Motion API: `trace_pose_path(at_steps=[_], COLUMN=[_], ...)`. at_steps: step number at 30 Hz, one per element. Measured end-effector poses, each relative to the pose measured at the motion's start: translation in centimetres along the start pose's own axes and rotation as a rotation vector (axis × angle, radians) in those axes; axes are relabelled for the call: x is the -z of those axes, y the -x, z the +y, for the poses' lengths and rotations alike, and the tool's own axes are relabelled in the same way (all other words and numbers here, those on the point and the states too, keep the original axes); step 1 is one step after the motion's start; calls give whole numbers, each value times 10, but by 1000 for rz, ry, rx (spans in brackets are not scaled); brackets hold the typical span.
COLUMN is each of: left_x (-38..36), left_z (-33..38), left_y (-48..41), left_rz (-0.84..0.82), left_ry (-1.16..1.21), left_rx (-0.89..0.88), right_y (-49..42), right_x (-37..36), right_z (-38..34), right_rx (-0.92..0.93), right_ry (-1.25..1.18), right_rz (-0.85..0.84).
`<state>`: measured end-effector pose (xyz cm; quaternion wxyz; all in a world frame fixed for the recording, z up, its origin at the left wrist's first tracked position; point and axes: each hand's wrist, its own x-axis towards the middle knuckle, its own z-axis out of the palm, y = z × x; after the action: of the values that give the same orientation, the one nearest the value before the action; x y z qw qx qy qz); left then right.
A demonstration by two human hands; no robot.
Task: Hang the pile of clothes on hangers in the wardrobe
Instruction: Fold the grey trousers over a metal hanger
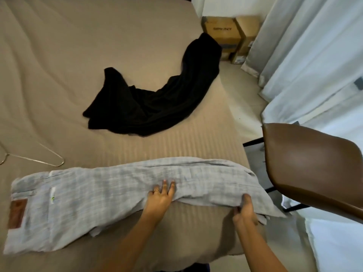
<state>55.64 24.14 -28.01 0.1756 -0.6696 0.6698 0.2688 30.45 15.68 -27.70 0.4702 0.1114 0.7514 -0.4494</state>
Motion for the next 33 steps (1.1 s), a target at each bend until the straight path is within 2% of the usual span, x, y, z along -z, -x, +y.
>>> trace_pose_path(at_steps=[3, 5, 8, 11, 14, 16, 17, 19, 23, 25, 28, 30, 33], left_x=[1, 0, -17, -32, -25, -11, -2, 18, 64, 83, 109, 122, 128], left_z=[-16, -32, -60, -71, -57, -29, -12, 22, 83, 112, 148, 164, 173], left_y=[4, 13, 36, 55, 43, 25, 17, 2, -24, -38, -61, -74, -88], left_rz=[204, 307, 426, 506, 359, 279, 305, 381, 423, 446, 258, 187, 308], left_ry=[-92, -119, -105, -128, -110, -50, -24, 179, 841, 1215, 1658, 1681, 1428], left_rx=[-10, 23, 62, 138, 289, 283, 231, 99, -67, -7, 113, 153, 230], right_y=[-9, -9, -10, -9, -12, -20, -23, -28, -24, -14, 1, 8, 11], right_x=[-2, -12, -33, -54, -61, -61, -60, -57, -54, -55, -56, -53, -47], right_z=[-22, -37, -61, -82, -85, -84, -85, -87, -90, -87, -75, -69, -66], right_rx=[36, 5, -4, 53, 63, 50, 50, 63, 131, 176, 298, 338, 360], right_ry=[-43, -78, -173, -125, 135, 174, 167, 142, 128, 234, 434, 491, 535], right_rz=[-378, -518, -644, -670, -511, -454, -467, -491, -610, -713, -875, -1018, -1133])
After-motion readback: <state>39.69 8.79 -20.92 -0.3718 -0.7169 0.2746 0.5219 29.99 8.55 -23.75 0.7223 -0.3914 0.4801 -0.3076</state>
